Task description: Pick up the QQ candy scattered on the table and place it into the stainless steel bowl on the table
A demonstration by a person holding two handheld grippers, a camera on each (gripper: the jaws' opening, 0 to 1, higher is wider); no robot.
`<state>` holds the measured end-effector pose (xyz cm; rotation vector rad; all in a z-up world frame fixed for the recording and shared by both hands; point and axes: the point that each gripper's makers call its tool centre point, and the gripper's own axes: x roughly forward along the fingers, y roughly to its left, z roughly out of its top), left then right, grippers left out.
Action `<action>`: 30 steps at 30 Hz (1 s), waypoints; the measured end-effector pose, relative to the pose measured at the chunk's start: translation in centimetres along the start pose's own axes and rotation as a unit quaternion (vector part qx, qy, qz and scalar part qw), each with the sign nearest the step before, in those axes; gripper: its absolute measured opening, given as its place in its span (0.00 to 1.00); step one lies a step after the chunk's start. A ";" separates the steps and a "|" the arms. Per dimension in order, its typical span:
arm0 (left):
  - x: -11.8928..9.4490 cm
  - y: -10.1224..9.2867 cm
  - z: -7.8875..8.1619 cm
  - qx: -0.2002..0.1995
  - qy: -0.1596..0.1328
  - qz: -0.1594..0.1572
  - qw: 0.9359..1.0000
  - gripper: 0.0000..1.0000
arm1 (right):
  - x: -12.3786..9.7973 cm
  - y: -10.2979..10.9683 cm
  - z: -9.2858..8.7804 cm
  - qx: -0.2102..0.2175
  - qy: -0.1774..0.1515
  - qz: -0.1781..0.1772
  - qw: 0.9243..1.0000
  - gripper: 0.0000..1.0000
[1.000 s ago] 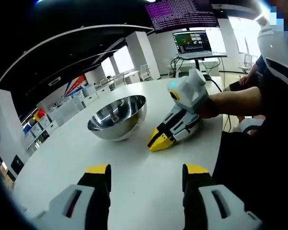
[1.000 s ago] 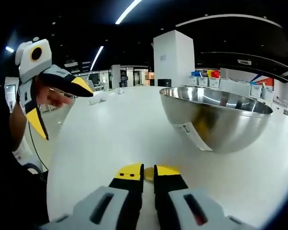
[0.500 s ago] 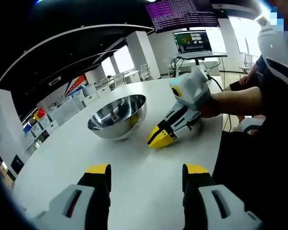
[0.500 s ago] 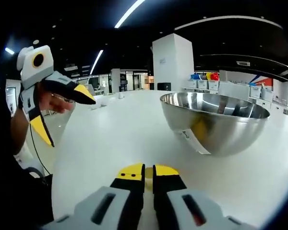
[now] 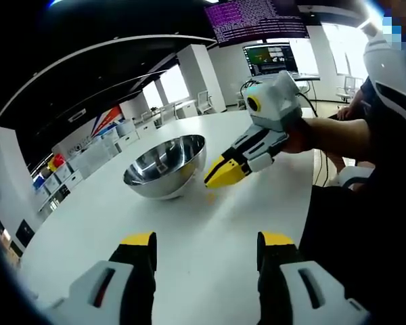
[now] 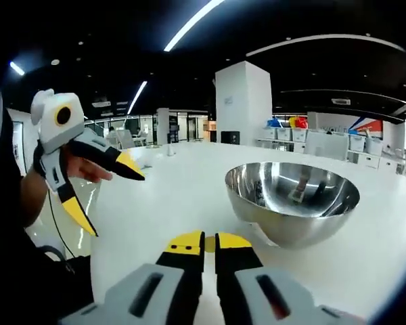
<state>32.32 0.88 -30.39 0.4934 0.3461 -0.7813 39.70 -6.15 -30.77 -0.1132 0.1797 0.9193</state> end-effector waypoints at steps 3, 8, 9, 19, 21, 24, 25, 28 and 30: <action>-0.1 -0.1 0.1 0.001 -0.001 -0.001 1.000 0.60 | -0.2 -0.7 1.8 -0.012 -0.015 -0.008 1.000 0.05; -0.1 -0.1 0.2 0.003 -0.001 0.000 1.000 0.60 | 0.0 -3.4 4.7 -0.035 -0.036 -0.035 0.998 0.05; -0.2 -0.2 0.2 0.003 -0.001 0.000 1.000 0.60 | 0.1 -4.0 5.2 -0.036 -0.038 -0.038 0.998 0.05; -0.2 -0.1 0.3 0.004 -0.001 0.002 1.000 0.60 | 3.5 -8.4 7.7 0.011 -0.058 -0.061 0.996 0.05; -0.2 -0.2 0.4 0.004 0.000 0.000 1.000 0.60 | 4.4 -8.7 7.0 0.015 -0.049 -0.062 0.997 0.05; -0.4 -0.1 0.5 0.004 -0.003 0.002 1.000 0.60 | 5.5 -8.6 5.9 0.018 -0.044 -0.061 0.997 0.05; -0.5 0.0 0.5 0.003 -0.004 0.002 1.000 0.60 | 5.7 -8.6 5.8 0.016 -0.043 -0.062 0.997 0.05; -0.6 0.2 0.4 0.005 -0.001 0.006 1.000 0.60 | 6.1 -8.9 5.1 0.008 -0.039 -0.067 0.997 0.06; -0.6 0.3 0.2 0.002 0.000 0.007 1.000 0.60 | 6.1 -9.1 4.8 0.011 -0.033 -0.068 0.997 0.06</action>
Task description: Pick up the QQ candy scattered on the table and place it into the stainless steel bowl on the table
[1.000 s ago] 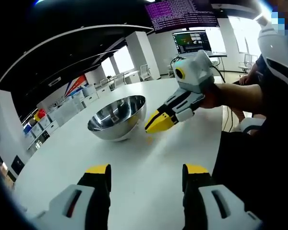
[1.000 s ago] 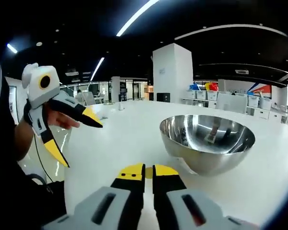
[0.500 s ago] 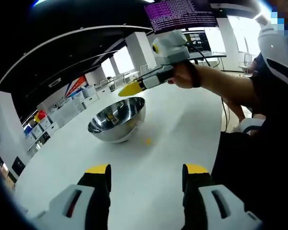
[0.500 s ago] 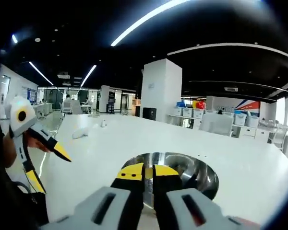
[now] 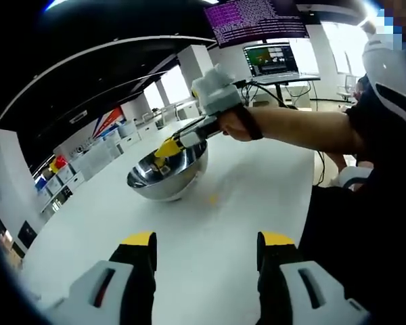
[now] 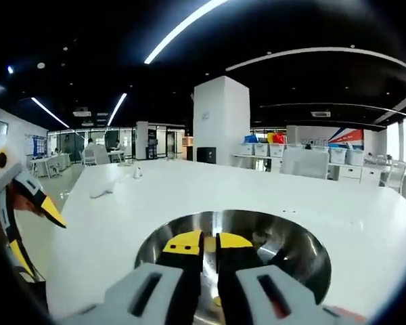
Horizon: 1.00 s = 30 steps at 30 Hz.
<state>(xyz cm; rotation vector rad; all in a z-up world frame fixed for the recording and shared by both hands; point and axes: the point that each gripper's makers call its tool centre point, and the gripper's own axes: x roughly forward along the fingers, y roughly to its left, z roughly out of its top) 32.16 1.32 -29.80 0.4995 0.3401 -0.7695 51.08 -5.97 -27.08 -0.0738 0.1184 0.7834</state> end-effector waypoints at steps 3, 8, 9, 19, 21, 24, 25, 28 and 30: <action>0.1 0.0 -0.1 0.000 0.001 -0.001 1.000 0.60 | -0.1 -0.2 0.2 -0.004 -0.011 -0.001 1.000 0.07; 0.5 -0.1 -0.3 -0.003 0.001 -0.004 1.000 0.60 | -0.5 -0.4 1.0 0.025 -0.042 0.005 0.999 0.14; 0.5 -0.1 -0.3 -0.003 0.001 -0.004 1.000 0.60 | -0.6 -0.5 1.1 0.034 -0.043 0.005 0.998 0.14; 0.4 -0.2 -0.4 -0.004 0.002 -0.004 1.000 0.60 | -1.3 -1.2 1.8 0.042 -0.052 -0.007 0.998 0.13; 0.4 -0.2 -0.3 -0.004 0.001 -0.004 1.000 0.60 | -1.7 -1.2 2.2 0.042 -0.058 -0.009 0.997 0.13; 0.4 -0.2 -0.3 -0.004 0.002 -0.003 1.000 0.60 | -2.6 -1.2 3.4 0.041 -0.074 -0.010 0.996 0.14; 0.4 -0.2 -0.3 -0.004 0.002 -0.003 1.000 0.60 | -2.9 -1.2 3.9 0.041 -0.082 -0.011 0.996 0.14; 0.5 -0.3 -0.3 -0.003 0.002 -0.004 1.000 0.60 | -4.0 -1.1 5.4 0.038 -0.102 -0.010 0.994 0.14; 0.5 -0.3 -0.2 -0.003 0.002 -0.005 1.000 0.60 | -4.9 -0.8 6.6 0.034 -0.115 -0.009 0.993 0.14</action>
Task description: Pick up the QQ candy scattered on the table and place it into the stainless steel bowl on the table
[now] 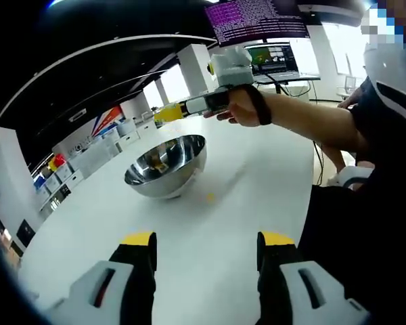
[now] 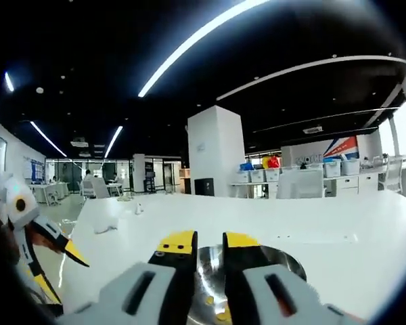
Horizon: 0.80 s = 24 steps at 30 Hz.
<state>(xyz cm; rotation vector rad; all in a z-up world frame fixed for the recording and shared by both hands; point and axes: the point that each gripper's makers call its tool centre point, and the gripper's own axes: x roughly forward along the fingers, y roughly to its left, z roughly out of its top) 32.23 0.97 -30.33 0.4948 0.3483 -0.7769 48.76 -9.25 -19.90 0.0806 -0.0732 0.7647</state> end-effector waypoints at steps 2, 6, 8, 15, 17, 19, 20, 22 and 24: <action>0.0 0.0 0.1 0.001 0.000 0.000 1.000 0.60 | -0.5 0.4 1.0 -0.003 -0.010 0.003 1.000 0.14; 0.0 -0.1 0.2 0.002 -0.001 0.000 1.000 0.60 | -1.7 1.5 2.8 -0.007 -0.029 0.013 0.999 0.14; 0.0 -0.1 0.2 0.002 -0.001 -0.001 1.000 0.60 | -2.4 2.3 3.7 -0.010 -0.037 0.016 0.999 0.14; 0.0 -0.2 0.2 0.002 -0.001 -0.001 1.000 0.60 | -4.7 6.1 5.1 -0.014 -0.053 0.062 0.997 0.14; 0.0 -0.2 0.2 0.002 -0.001 -0.002 1.000 0.60 | -5.2 7.4 4.4 0.000 -0.035 0.093 0.995 0.14; 0.0 -0.2 0.2 0.002 -0.001 -0.002 1.000 0.60 | -5.8 8.3 3.3 0.020 -0.012 0.116 0.993 0.14; 0.0 -0.2 0.1 0.002 -0.001 -0.002 1.000 0.60 | -6.1 8.5 2.7 0.021 -0.005 0.122 0.992 0.14; 0.0 -0.2 0.1 0.003 -0.001 -0.002 1.000 0.60 | -6.5 8.6 1.4 0.018 0.012 0.123 0.992 0.14; 0.0 -0.2 0.1 0.001 -0.002 -0.002 1.000 0.60 | -6.8 8.5 -0.4 0.012 0.039 0.122 0.992 0.14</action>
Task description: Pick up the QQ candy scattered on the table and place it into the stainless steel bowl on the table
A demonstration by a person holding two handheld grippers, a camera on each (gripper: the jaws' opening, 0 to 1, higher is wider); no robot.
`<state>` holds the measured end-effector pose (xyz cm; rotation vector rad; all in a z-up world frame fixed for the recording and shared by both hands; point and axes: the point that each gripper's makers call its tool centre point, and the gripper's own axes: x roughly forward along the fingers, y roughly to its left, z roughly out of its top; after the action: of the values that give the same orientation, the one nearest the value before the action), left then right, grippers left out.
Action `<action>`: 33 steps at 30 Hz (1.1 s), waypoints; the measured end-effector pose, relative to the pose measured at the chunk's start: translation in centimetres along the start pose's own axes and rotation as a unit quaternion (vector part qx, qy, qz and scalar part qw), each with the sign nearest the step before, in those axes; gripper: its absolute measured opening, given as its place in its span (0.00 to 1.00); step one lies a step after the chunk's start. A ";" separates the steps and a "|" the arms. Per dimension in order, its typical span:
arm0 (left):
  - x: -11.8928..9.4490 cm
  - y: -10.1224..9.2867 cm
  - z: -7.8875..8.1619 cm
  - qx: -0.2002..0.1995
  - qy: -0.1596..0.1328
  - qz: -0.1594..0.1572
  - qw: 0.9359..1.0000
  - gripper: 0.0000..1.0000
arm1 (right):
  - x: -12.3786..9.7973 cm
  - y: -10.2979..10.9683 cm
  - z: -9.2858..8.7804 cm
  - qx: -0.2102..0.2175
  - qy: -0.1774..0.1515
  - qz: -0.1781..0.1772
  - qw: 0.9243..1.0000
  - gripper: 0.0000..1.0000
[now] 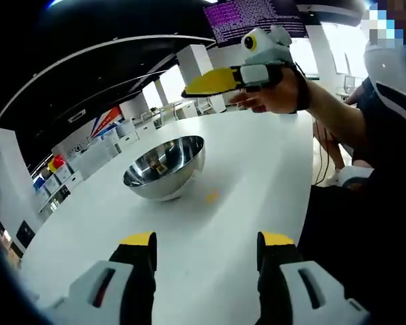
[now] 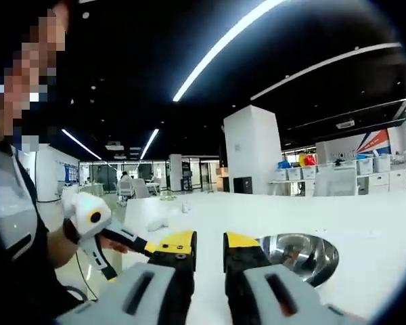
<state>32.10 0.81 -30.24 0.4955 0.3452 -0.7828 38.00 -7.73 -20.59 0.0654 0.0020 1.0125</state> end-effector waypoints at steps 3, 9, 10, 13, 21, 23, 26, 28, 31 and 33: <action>0.0 0.0 0.0 0.002 0.000 0.000 1.000 0.60 | -0.4 0.8 -3.5 0.007 0.057 0.027 0.998 0.14; 0.1 -0.1 0.1 0.004 0.000 -0.001 1.000 0.60 | -0.4 1.1 -9.4 0.031 0.115 0.036 0.992 0.16; 0.1 -0.1 0.1 0.003 0.000 -0.002 1.000 0.60 | -0.3 0.9 -10.4 0.035 0.124 0.030 0.991 0.17; 0.1 -0.2 0.2 0.004 0.000 -0.004 1.000 0.60 | 0.0 -0.4 -12.2 0.019 0.125 0.000 0.992 0.19; 0.3 -0.2 0.2 0.006 0.003 -0.004 1.000 0.60 | 1.3 -2.9 -14.4 0.012 0.134 -0.059 0.989 0.21; 0.4 -0.2 0.2 0.004 0.002 -0.004 1.000 0.60 | 1.6 -3.2 -14.8 -0.002 0.134 -0.073 0.988 0.22; 0.5 -0.3 0.2 0.006 0.004 -0.005 1.000 0.60 | 2.3 -3.5 -15.1 -0.005 0.125 -0.082 0.989 0.23; 0.5 -0.4 0.1 0.005 0.004 -0.007 1.000 0.60 | 2.6 -3.6 -15.2 0.002 0.119 -0.087 0.989 0.23; 0.5 -0.4 0.1 0.005 0.004 -0.008 1.000 0.60 | 2.6 -4.2 -15.4 -0.009 0.124 -0.104 0.987 0.21; 0.5 -0.3 0.0 0.003 0.004 -0.007 1.000 0.60 | 2.7 -4.2 -15.5 0.002 0.125 -0.105 0.987 0.19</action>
<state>32.23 0.27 -30.56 0.5020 0.3543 -0.7966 42.52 -6.80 -36.24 -0.0584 0.2359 0.8050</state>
